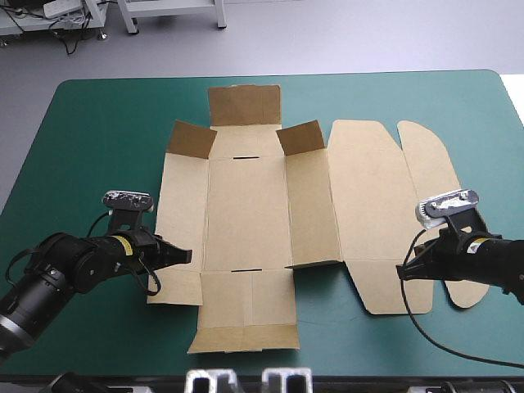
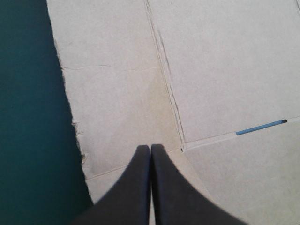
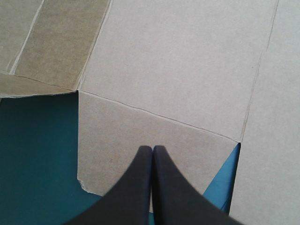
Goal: Fold the box
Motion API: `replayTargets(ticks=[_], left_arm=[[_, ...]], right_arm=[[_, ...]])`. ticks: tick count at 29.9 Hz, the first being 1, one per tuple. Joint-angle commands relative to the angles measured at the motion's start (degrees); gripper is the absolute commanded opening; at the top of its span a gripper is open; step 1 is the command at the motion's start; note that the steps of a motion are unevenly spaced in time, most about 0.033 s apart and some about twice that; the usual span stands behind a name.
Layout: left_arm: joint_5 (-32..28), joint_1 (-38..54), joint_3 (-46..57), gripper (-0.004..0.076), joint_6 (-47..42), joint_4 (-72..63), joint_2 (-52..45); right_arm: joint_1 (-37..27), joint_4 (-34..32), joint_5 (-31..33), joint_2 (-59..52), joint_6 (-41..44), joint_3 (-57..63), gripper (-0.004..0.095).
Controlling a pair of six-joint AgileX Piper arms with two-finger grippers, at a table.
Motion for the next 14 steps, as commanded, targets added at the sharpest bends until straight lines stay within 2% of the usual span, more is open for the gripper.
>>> replayTargets(ticks=[1,14], left_arm=[[-2.37,-0.18,-1.80,-0.0010,-0.16,-0.58,-1.00],[-2.37,-0.18,-1.80,-0.0010,-0.16,-0.58,-1.00]], right_arm=[[0.20,1.25,-2.46,-0.60,0.03,-1.48,-0.0015],[0.20,1.25,-2.46,-0.60,0.84,-1.48,-0.0015]])
